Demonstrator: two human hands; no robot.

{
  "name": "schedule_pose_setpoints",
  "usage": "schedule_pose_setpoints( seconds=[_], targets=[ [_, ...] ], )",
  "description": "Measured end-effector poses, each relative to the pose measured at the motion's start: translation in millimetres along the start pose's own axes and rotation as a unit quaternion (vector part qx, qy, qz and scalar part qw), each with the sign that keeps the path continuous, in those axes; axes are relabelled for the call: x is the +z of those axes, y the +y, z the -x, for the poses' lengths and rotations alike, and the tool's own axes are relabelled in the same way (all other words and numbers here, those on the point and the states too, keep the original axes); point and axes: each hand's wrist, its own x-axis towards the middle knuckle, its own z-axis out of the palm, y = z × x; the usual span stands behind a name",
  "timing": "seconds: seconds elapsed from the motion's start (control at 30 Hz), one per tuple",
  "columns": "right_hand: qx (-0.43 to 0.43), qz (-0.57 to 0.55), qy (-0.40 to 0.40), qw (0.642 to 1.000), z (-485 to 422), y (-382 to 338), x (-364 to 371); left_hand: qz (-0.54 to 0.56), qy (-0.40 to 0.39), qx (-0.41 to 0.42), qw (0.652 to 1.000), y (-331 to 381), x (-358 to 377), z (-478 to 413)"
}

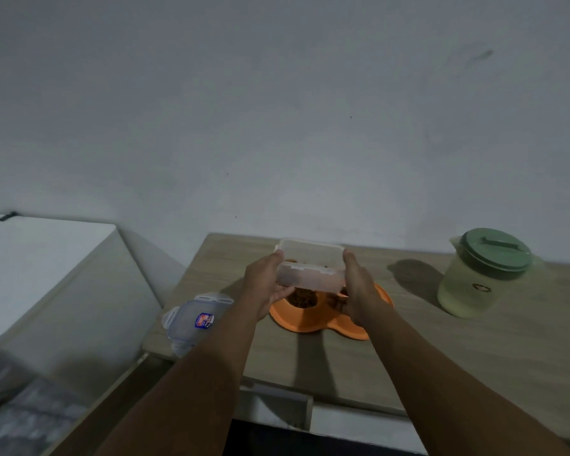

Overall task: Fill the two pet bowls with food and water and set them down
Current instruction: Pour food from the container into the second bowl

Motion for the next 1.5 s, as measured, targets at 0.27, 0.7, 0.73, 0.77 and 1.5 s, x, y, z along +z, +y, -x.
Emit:
schedule_pose_setpoints(
  seconds=[0.27, 0.7, 0.73, 0.77, 1.5],
  targets=[
    [-0.119, 0.087, -0.035, 0.988, 12.1, 1.3, 64.5, -0.006, 0.103, 0.084, 0.991, 35.8, -52.9, -6.2],
    [-0.125, 0.148, 0.025, 0.981, -23.5, 52.4, 201.3, -0.202, 0.107, 0.095, 0.969, 56.6, -186.0, -95.0],
    [-0.116, 0.154, 0.029, 0.981, -27.1, 56.4, 209.6, -0.206, 0.094, 0.091, 0.970, 55.5, -194.7, -103.3],
    [-0.114, 0.162, 0.034, 0.980, -27.6, 59.0, 214.0, -0.212, 0.086, 0.084, 0.970, 54.7, -199.9, -106.9],
    [-0.114, 0.171, 0.092, 0.974, -44.9, 77.1, 241.0, -0.269, 0.035, 0.044, 0.961, 41.9, -216.6, -164.7]
  ],
)
